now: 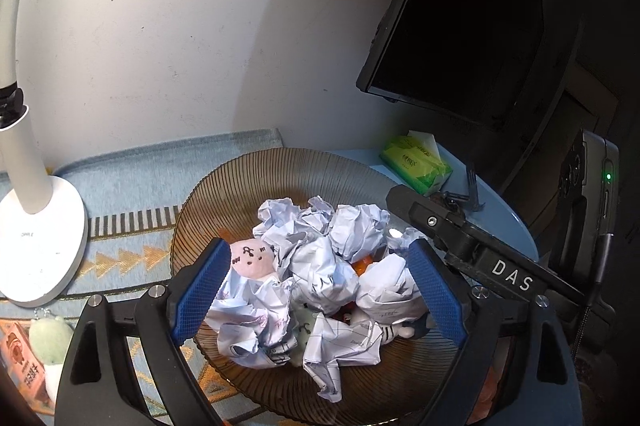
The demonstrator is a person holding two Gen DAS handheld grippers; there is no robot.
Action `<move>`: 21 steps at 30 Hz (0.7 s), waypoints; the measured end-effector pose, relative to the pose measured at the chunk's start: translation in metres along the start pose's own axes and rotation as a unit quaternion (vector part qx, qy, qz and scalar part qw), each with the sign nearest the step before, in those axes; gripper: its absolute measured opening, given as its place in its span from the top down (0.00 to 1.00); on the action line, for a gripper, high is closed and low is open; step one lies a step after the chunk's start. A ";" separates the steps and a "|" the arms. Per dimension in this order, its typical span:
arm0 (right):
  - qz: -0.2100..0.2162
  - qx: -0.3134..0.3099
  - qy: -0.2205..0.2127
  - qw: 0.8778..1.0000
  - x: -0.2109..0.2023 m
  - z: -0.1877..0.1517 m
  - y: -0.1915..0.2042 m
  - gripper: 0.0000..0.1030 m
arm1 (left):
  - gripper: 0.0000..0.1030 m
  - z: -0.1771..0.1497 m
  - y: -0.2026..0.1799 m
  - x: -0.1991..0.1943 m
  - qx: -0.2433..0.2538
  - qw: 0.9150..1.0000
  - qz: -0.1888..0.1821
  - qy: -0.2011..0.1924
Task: Organize objects
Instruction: 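Move both tools back toward the plaid bow and paper ball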
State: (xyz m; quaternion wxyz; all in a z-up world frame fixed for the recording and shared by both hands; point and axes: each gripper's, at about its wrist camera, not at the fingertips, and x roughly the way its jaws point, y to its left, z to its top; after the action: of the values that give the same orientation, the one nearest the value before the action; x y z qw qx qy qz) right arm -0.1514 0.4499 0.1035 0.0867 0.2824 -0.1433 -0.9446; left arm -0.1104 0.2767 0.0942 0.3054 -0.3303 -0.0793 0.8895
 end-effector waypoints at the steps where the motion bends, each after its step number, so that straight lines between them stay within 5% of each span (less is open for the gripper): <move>1: 0.007 0.007 -0.007 1.000 -0.003 0.000 -0.002 0.29 | 0.14 0.000 -0.001 -0.003 0.001 1.000 0.004 -0.002; 10: 0.049 0.014 -0.025 0.998 -0.035 -0.005 0.016 0.29 | 0.13 -0.004 0.002 -0.048 0.005 1.000 0.023 -0.011; 21: 0.118 -0.032 0.001 0.993 -0.065 -0.021 0.097 0.29 | 0.13 -0.005 0.048 -0.144 -0.015 0.995 0.083 -0.060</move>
State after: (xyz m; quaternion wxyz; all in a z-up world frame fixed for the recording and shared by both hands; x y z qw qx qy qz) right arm -0.0781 0.3692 0.1506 0.2066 0.2612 -0.1449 -0.9317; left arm -0.0454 0.1521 0.1514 0.2202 -0.2862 -0.0836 0.9288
